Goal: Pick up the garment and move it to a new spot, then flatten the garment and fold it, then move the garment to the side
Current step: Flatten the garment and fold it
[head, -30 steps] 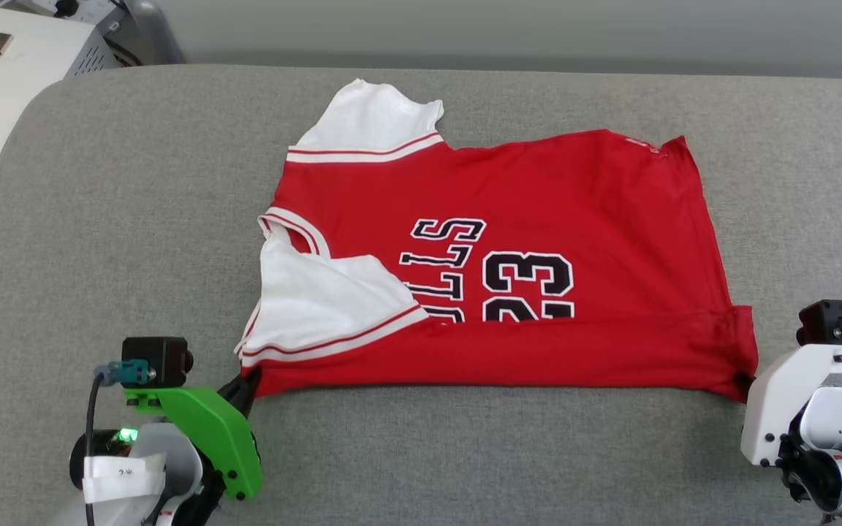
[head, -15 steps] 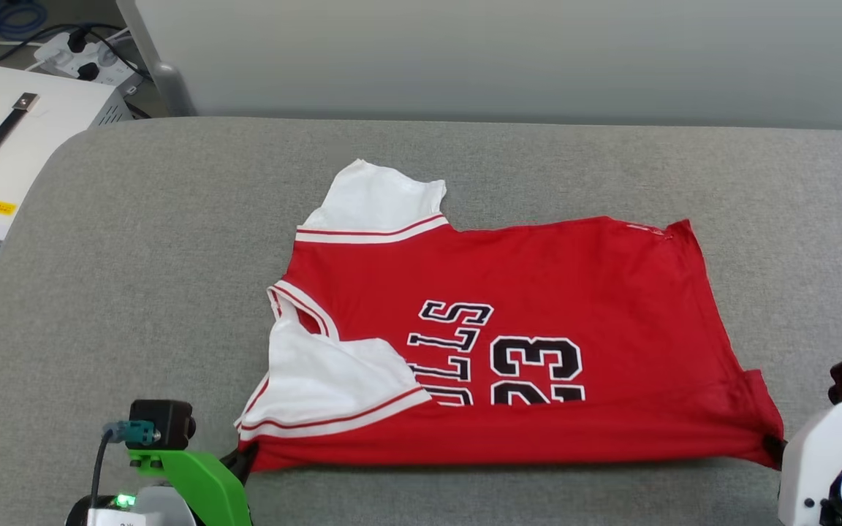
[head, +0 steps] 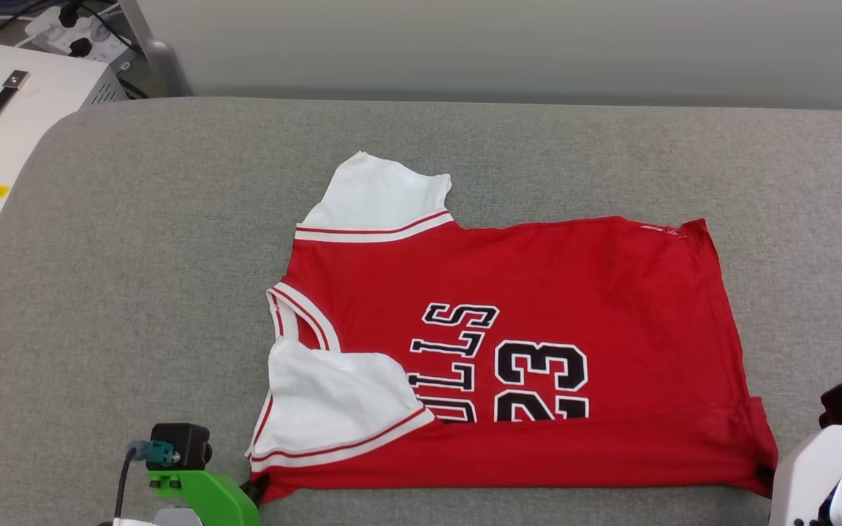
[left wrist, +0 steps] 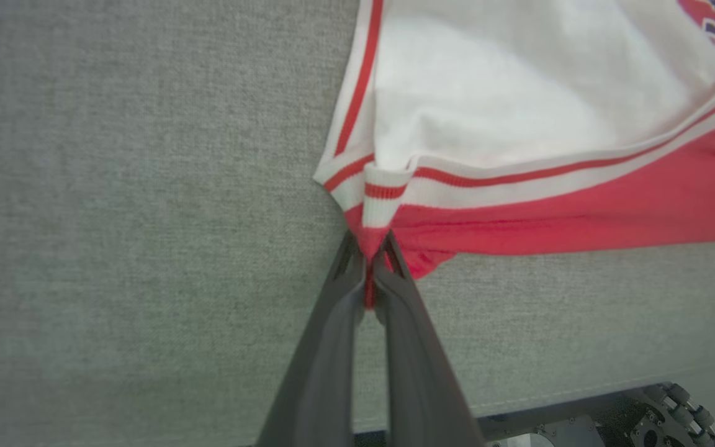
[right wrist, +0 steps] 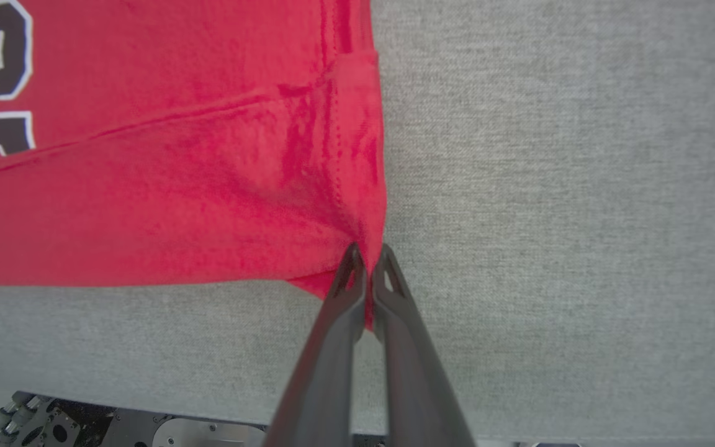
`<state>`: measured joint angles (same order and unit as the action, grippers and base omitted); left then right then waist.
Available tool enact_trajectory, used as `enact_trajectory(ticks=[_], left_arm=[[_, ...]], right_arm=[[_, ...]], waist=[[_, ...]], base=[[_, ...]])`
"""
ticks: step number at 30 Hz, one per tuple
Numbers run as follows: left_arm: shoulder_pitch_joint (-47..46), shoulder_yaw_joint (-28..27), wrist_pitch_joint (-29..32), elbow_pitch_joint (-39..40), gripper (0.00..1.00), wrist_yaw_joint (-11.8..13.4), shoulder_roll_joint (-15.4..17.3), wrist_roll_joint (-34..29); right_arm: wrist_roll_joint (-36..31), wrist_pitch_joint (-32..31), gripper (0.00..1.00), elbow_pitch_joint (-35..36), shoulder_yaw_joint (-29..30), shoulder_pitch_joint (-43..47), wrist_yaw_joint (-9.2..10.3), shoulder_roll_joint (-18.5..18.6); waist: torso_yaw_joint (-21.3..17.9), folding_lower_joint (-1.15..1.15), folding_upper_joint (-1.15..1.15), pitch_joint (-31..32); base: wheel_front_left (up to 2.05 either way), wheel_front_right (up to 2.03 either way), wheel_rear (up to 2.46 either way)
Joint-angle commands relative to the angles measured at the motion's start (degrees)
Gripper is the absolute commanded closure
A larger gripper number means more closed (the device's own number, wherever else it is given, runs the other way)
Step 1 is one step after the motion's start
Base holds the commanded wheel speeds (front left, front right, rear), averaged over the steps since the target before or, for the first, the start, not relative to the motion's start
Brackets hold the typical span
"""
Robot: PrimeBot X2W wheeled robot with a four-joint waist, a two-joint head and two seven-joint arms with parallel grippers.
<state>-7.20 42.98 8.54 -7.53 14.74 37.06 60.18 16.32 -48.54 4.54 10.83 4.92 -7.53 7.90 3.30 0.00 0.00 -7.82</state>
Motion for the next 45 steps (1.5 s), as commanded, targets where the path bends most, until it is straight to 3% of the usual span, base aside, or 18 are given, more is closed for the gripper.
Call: enact_trajectory(ticks=[1, 2, 3, 4, 14, 19, 25, 31, 36, 45], left_arm=[[-0.73, 0.11, -0.34, -1.38, 1.0, -0.2, -0.06, 0.13], [-0.97, 0.24, -0.6, -1.88, 0.71, -0.15, -0.11, -0.29], [-1.25, 0.36, -1.01, -2.36, 0.0, -0.07, -0.21, -0.81], [-1.41, 0.33, -1.37, -2.65, 0.0, -0.01, -0.38, -1.02], [-4.03, -2.51, -11.96, -0.68, 0.0, -0.32, -1.73, -4.98], [-5.26, -4.54, -20.33, 1.95, 0.0, -1.33, -3.06, -7.92], [-4.6, -8.8, -23.34, 3.28, 0.0, -2.59, -5.58, -10.74], [-4.32, -13.93, -23.52, 4.31, 0.0, -6.04, -8.45, -15.77], [-8.75, -13.79, -22.88, 2.61, 0.0, -9.0, -8.02, -18.24], [-27.82, -10.59, -5.47, -3.96, 0.0, -16.38, -3.72, -18.4]], right_arm=[[-0.12, 0.69, 1.0, -0.72, 0.12, -0.99, 0.04, 0.24], [-0.24, 1.05, 1.0, -1.07, 0.21, -1.16, 0.04, 0.3], [-0.43, 1.82, 0.38, -1.31, 0.22, -1.39, 0.04, 0.43], [-0.52, 2.44, 0.0, -1.52, 0.38, -1.6, 0.04, 0.47], [1.75, 13.77, 0.0, 1.82, -1.97, -4.33, 0.04, 2.37], [1.15, 26.3, 0.0, 4.15, -3.48, -5.24, 0.04, 3.72], [0.03, 38.81, 0.0, 3.21, -5.62, -4.92, 0.04, 2.22], [-1.71, 45.47, 0.0, 2.28, -7.99, -5.68, 0.04, 0.43], [-2.94, 47.0, 0.0, 2.15, -9.37, -7.76, 0.04, -0.78], [-2.52, 46.05, 0.0, 4.48, -12.46, -12.35, 0.04, -1.34]], waist=[[0.04, 0.0, 0.0, 0.03], [0.06, 0.0, 0.0, 0.09], [0.09, 0.0, 0.0, 0.2], [0.1, 0.0, 0.0, 0.35], [-0.05, 0.0, 0.0, 3.26], [-0.23, 0.0, 0.0, 3.92], [-0.85, 0.0, 0.0, 3.75], [-2.67, 0.0, 0.0, 1.29], [-4.99, 0.0, 0.0, -2.48], [-8.95, 0.0, 0.0, -10.44]], base=[[0.0, 0.0, 0.0], [0.0, 0.0, 0.0], [0.0, 0.0, 0.0], [0.0, 0.0, 0.0], [0.0, 0.0, 0.0], [0.0, 0.0, 0.0], [0.0, 0.0, 0.0], [0.0, 0.0, 0.0], [0.0, 0.0, 0.0], [0.0, 0.0, 0.0]])
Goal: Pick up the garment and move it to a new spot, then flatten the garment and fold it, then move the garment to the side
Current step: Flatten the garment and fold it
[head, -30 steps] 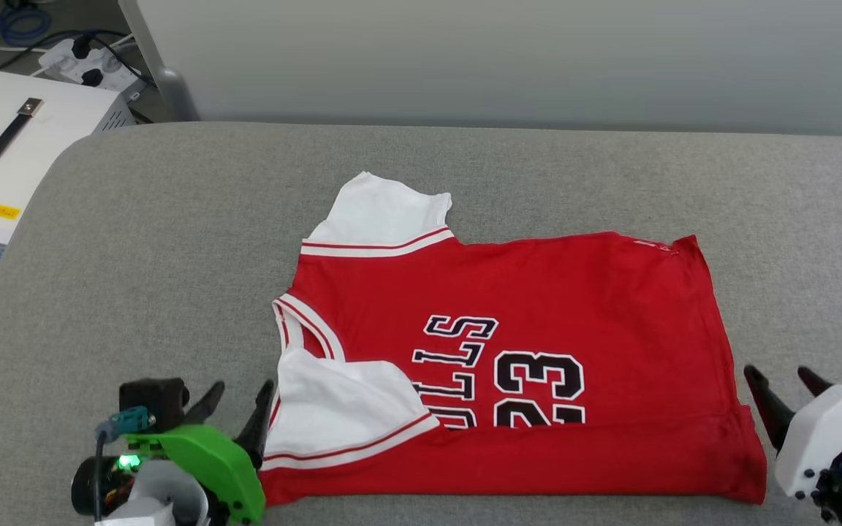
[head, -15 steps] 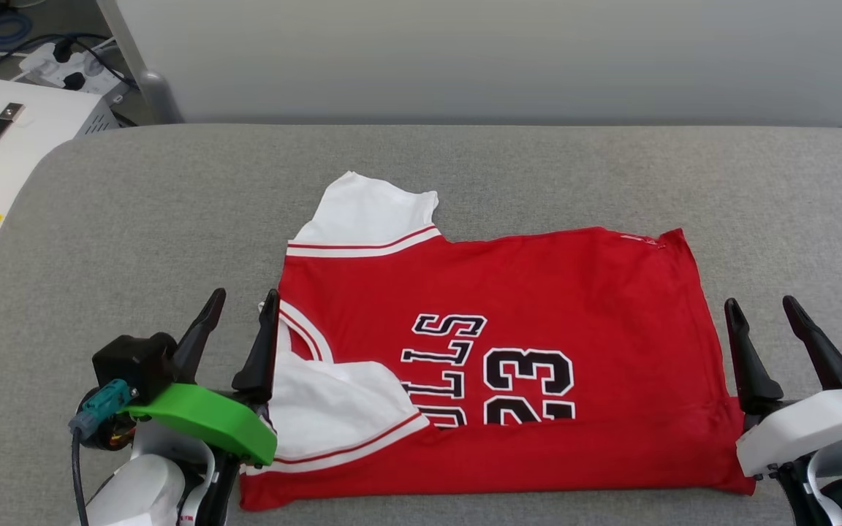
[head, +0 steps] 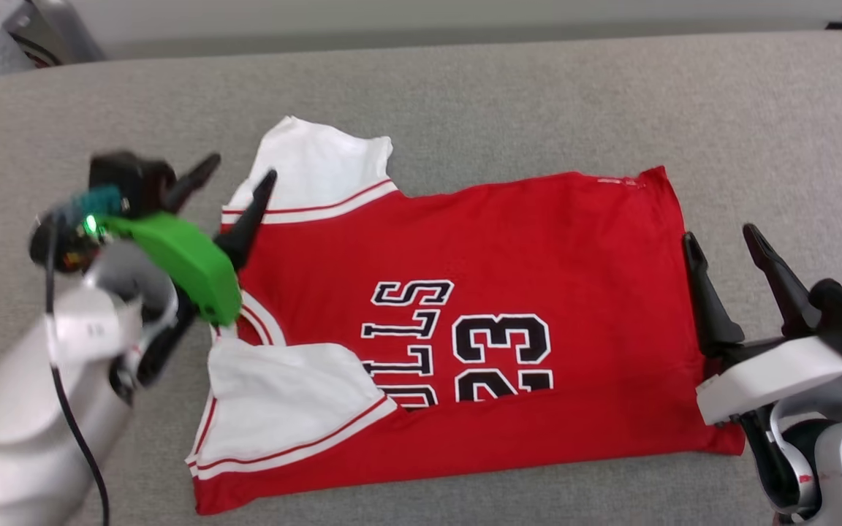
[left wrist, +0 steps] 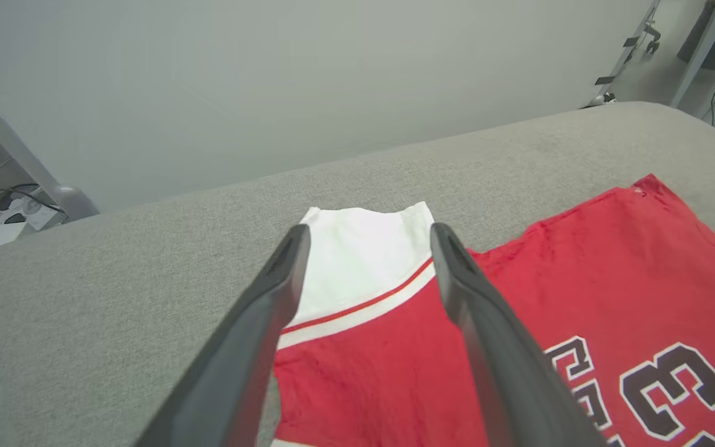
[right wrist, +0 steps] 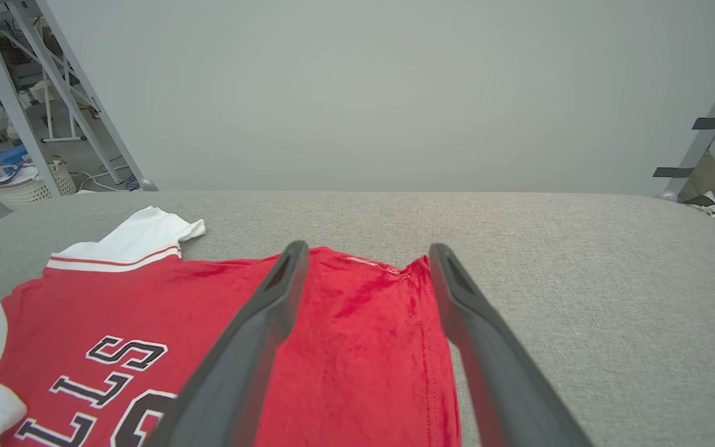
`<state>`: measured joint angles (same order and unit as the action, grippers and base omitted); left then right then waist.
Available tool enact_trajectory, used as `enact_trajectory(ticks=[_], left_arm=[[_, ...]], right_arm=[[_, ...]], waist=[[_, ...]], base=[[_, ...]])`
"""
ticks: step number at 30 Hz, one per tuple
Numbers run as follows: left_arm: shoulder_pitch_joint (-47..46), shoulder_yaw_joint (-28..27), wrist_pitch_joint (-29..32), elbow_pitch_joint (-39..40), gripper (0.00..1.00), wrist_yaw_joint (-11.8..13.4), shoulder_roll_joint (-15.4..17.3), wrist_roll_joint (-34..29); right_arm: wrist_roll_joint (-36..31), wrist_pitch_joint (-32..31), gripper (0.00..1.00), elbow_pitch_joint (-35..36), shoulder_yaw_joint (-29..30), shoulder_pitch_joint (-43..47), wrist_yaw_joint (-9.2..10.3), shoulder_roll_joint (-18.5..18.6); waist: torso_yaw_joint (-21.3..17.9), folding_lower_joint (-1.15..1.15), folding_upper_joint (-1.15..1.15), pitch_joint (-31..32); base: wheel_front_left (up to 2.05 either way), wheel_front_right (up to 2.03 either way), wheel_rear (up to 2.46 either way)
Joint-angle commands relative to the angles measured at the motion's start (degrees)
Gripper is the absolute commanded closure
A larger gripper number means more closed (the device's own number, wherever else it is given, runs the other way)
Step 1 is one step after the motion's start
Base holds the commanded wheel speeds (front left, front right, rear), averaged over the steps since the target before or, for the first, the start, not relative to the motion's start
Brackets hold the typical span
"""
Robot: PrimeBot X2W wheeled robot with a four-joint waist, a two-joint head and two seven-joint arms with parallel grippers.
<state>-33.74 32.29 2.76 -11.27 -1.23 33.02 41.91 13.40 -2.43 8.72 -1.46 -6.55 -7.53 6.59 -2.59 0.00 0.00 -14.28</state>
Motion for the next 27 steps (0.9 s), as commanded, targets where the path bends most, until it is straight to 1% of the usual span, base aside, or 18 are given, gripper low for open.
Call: enact_trajectory(ticks=[1, 4, 9, 15, 19, 24, 27], left_arm=[[-4.04, 0.15, 1.78, -0.81, 0.0, -1.27, 0.84, -0.38], [-10.14, 0.3, 6.02, -2.97, 0.0, -3.0, 1.95, -0.16], [-19.35, 2.05, 16.66, -7.99, 0.0, -4.95, 3.92, 1.2], [-26.8, 3.74, 28.53, -14.57, 0.0, -5.66, 4.52, 4.12], [-30.0, 4.93, 33.23, -18.13, 0.0, -5.86, 4.41, 4.83], [-32.59, 5.02, 36.29, -23.06, 0.0, -5.79, 3.8, 6.0], [-34.27, 4.97, 36.91, -26.03, 0.0, -5.28, 3.37, 5.89]], right_arm=[[0.42, -0.17, 0.0, 0.58, -0.65, -1.37, 0.04, 0.16], [0.48, -0.17, 0.0, 1.3, -1.53, -2.7, 0.04, 0.37], [0.42, 0.25, 0.0, 2.12, -2.12, -4.64, 0.04, -0.24], [0.23, 0.98, 0.0, 1.97, -2.8, -6.0, 0.04, -1.06], [0.22, 1.6, 0.0, 1.36, -3.45, -6.6, 0.04, -1.25], [0.8, 2.25, 0.0, 1.02, -4.43, -7.55, 0.04, -1.41], [1.17, 2.44, 0.0, 1.0, -5.06, -8.06, 0.04, -1.34]], waist=[[-3.56, 0.0, 0.0, -4.85], [-4.97, 0.0, 0.0, -7.15], [-6.98, 0.0, 0.0, -10.28], [-8.71, 0.0, 0.0, -13.04], [-9.61, 0.0, 0.0, -14.53], [-10.67, 0.0, 0.0, -16.03], [-11.22, 0.0, 0.0, -16.85]], base=[[0.0, 0.0, 0.0], [0.0, 0.0, 0.0], [0.0, 0.0, 0.0], [0.0, 0.0, 0.0], [0.0, 0.0, 0.0], [0.0, 0.0, 0.0], [0.0, 0.0, 0.0]])
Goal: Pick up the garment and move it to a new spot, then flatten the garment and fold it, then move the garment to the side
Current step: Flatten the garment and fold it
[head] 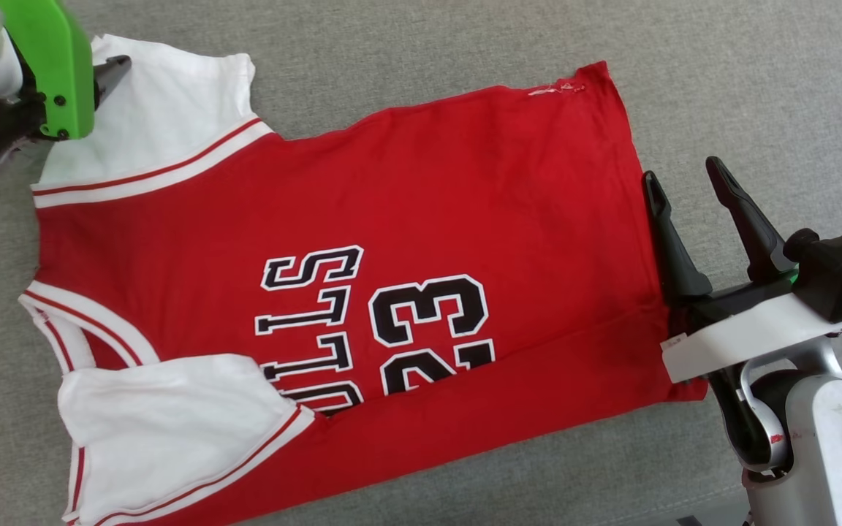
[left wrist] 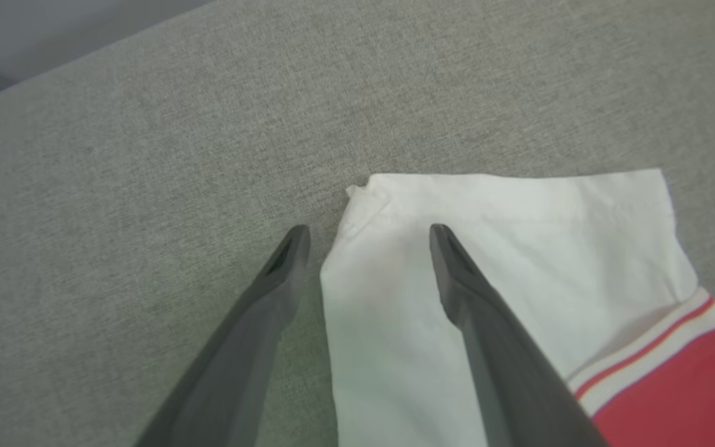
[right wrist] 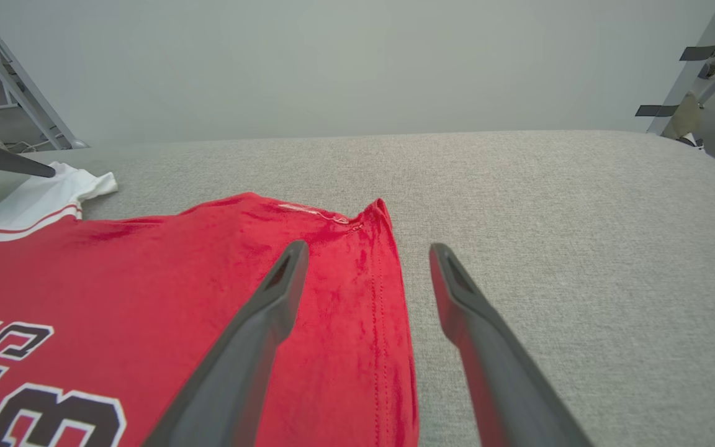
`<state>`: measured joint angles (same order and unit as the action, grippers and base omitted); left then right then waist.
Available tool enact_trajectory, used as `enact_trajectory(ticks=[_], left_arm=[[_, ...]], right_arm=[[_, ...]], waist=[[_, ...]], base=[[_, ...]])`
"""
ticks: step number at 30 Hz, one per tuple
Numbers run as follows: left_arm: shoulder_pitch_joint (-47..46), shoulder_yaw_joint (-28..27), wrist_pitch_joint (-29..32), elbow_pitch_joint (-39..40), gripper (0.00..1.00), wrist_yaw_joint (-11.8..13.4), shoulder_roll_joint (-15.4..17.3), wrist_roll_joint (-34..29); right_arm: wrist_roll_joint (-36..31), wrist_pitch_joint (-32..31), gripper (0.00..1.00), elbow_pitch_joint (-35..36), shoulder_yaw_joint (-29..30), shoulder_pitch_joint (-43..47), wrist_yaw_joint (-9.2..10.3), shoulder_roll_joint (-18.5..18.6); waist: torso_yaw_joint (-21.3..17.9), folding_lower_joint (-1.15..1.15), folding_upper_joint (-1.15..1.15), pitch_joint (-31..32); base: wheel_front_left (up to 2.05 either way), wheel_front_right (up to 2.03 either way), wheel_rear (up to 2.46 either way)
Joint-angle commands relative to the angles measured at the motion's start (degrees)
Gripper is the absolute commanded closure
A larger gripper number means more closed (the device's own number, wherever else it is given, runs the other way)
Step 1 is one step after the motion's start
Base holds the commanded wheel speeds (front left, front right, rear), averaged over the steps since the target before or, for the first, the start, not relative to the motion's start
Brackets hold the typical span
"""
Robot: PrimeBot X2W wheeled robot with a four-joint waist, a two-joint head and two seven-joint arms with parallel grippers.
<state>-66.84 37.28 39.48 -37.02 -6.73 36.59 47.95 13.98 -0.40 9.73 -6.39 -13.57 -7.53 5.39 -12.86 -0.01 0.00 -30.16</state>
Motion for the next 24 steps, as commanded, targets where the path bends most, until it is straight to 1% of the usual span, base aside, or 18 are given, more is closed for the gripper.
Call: enact_trajectory(ticks=[1, 6, 7, 8, 9, 12, 14, 19, 24], left_arm=[[-1.55, 0.03, 0.28, -1.12, 0.0, 0.33, -0.27, -0.27], [-2.26, 0.13, 0.76, -5.09, 0.0, 1.23, -0.76, -0.25], [-2.18, 0.15, 1.21, -5.93, 0.12, 1.5, -0.79, -0.11], [-2.03, 0.1, 1.71, -6.57, 0.58, 1.7, -0.88, 0.2], [-1.78, -0.08, 2.44, -7.25, 1.0, 1.83, -1.07, 0.82], [-0.93, -0.68, 4.42, -8.37, 1.0, 2.25, -1.68, 2.7], [-0.49, -0.88, 4.68, -8.24, 1.0, 2.33, -1.95, 3.31], [0.64, -1.99, 2.19, -6.34, 1.0, 2.42, -2.99, 4.65], [2.57, -2.99, 1.1, -2.68, 1.0, 2.38, -3.98, 6.61]], right_arm=[[0.65, 0.46, 0.0, -0.01, -0.3, -1.18, 0.04, -0.12], [0.77, 0.65, 0.0, -0.35, -0.55, -1.44, 0.04, -0.07], [0.77, 0.72, 0.0, -0.41, -0.6, -1.41, 0.04, -0.05], [0.77, 0.77, 0.0, -0.44, -0.63, -1.38, 0.04, -0.05], [0.77, 0.81, 0.0, -0.5, -0.63, -1.36, 0.04, -0.05], [0.7, 0.84, 0.0, -0.73, -0.48, -1.29, 0.04, -0.08], [0.6, 0.8, 0.0, -0.98, -0.33, -1.19, 0.04, -0.07], [0.4, 0.09, 0.0, -1.61, 0.12, -0.94, 0.04, 0.27], [0.46, -3.65, 0.0, -2.19, 0.21, -0.06, 0.04, 2.36]], waist=[[-1.14, 0.01, 0.0, -1.17], [-1.89, 0.01, 0.0, -1.87], [-1.96, 0.01, 0.0, -1.95], [-2.01, 0.01, 0.0, -1.99], [-2.04, 0.01, 0.0, -1.98], [-1.91, 0.01, 0.0, -1.66], [-1.66, 0.01, 0.0, -1.14], [-0.5, 0.01, 0.0, 1.39], [1.29, 0.01, 0.0, 4.88]], base=[[0.0, 0.0, 0.0], [0.0, 0.0, 0.0], [0.0, 0.0, 0.0], [0.0, 0.0, 0.0], [0.0, 0.0, 0.0], [0.0, 0.0, 0.0], [0.0, 0.0, 0.0], [0.0, 0.0, 0.0], [0.0, 0.0, 0.0]])
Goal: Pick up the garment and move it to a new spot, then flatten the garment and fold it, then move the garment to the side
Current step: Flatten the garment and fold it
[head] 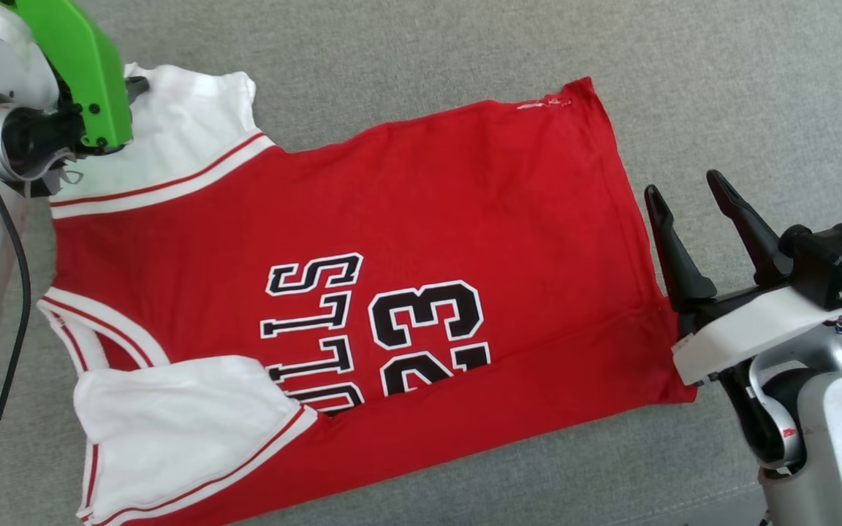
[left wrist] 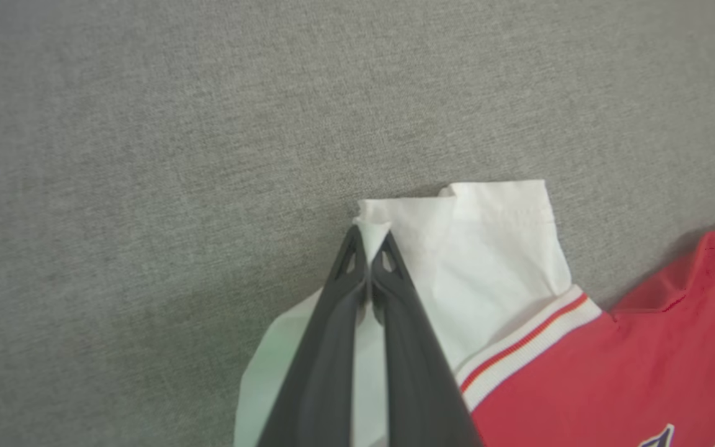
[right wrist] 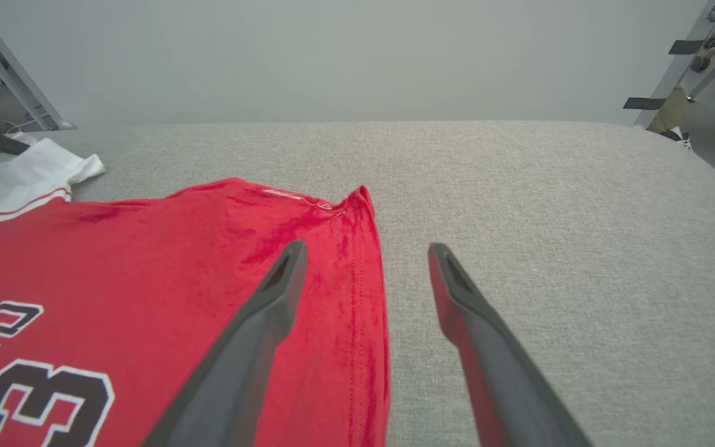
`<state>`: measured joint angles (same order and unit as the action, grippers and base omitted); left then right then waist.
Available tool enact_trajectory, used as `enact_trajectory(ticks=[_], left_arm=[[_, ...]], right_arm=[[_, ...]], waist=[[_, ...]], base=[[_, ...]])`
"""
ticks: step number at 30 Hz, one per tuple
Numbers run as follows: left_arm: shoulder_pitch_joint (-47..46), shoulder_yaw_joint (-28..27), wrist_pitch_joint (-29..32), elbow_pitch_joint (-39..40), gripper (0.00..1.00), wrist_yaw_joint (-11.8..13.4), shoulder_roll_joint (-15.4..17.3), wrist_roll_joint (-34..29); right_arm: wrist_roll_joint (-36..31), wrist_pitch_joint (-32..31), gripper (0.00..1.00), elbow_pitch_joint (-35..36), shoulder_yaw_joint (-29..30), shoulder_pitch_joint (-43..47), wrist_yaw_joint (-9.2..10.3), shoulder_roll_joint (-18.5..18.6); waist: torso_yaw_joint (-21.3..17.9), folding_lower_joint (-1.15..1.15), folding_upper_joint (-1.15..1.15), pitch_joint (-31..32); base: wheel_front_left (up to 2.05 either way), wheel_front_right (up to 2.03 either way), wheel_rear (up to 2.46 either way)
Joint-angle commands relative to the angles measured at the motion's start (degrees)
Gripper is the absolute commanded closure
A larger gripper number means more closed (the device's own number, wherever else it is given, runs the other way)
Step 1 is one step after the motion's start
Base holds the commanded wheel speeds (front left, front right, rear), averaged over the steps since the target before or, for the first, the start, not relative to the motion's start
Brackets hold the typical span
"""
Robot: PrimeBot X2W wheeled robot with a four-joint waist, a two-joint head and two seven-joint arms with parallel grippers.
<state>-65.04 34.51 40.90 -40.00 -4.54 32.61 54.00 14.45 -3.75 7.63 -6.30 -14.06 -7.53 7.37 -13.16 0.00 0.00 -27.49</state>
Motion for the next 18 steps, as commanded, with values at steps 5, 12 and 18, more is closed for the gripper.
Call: enact_trajectory(ticks=[5, 12, 18], left_arm=[[4.24, -0.53, -1.82, 6.65, 1.0, 0.94, 0.83, 1.03], [11.13, -1.39, -3.7, 18.84, 1.0, 4.04, 2.74, 1.88], [16.26, -1.39, -5.42, 31.14, 1.0, 7.68, 5.44, 0.08]], right_arm=[[2.06, -8.31, 0.0, -0.45, 0.95, 0.02, 0.04, 3.05], [5.32, -24.63, 0.0, -2.57, 3.69, -4.83, 0.04, 7.55], [8.3, -35.67, 0.0, -6.03, 5.34, -12.46, 0.04, 9.91]], waist=[[3.49, 0.0, 0.0, 5.43], [6.52, 0.0, 0.0, 7.54], [9.36, 0.0, 0.0, 6.8]], base=[[0.0, 0.0, 0.0], [0.0, 0.0, 0.0], [0.0, 0.0, 0.0]])
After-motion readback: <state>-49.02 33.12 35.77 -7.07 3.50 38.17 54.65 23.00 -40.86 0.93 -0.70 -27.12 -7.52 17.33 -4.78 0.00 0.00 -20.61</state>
